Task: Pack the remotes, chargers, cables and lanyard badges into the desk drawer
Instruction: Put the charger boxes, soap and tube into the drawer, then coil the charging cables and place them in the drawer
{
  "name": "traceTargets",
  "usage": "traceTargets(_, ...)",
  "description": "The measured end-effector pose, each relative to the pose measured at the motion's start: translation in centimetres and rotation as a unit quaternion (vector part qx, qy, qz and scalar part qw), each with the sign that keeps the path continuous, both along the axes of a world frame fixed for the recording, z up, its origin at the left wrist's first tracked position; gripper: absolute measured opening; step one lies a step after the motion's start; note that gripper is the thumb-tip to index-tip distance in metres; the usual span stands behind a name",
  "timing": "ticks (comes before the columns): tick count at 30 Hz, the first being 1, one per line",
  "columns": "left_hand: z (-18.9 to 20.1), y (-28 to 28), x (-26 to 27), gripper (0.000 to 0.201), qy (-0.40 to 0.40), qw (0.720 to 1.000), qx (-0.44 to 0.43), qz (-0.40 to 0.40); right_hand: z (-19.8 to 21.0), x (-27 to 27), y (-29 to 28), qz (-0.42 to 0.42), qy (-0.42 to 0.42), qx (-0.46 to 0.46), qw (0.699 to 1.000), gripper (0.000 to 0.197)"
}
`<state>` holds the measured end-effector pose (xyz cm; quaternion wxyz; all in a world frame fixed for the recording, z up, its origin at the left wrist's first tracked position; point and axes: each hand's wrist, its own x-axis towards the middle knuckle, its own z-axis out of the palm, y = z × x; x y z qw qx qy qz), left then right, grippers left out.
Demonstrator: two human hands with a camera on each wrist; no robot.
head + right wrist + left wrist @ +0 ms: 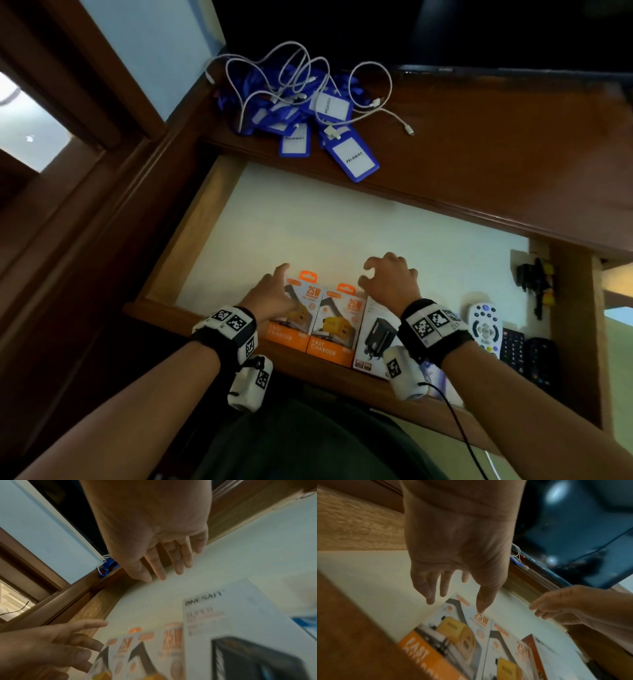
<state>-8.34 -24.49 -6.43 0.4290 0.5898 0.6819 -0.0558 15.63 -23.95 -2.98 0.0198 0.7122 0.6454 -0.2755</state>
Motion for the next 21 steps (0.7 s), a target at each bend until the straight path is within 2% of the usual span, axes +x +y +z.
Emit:
traceTargets(5,1.7,4.3,-0.4,0.069,-0.028,0.996,0.08,-0.008,2.3,-0.2,5.1,-0.051,0.046,0.148,0.987,0.033)
traceTargets(9,3.7,10.3,-1.4,0.053,-0.035,0.984,0.173,-0.026,3.4,0.0,9.7,-0.1,0.028,0.2,0.974,0.049)
traceTargets(12,5.9,15.8,-2.2,0.046,-0.036,0.965,0.259,-0.032,3.3,0.4,12.7,-0.144,0.01,0.15,0.978,0.064)
traceTargets(15,8.0,21.8,-3.2,0.042,-0.043,0.929,0.364,-0.057,2.3,0.1,14.1,-0.156,-0.03,0.075,0.984,0.072)
traceTargets(18,10.0,27.0,-3.7,0.044,-0.032,0.899,0.433,-0.058,1.1,-0.8,14.0,-0.14,-0.094,0.078,0.983,0.077)
traceTargets(19,10.5,28.3,-3.8,0.047,-0.018,0.899,0.435,-0.048,0.9,-1.0,13.9,-0.138,-0.11,0.076,0.981,0.08)
traceTargets(21,11.3,30.5,-3.8,0.053,0.018,0.917,0.396,-0.036,0.6,-1.1,14.0,-0.135,-0.131,0.065,0.98,0.084)
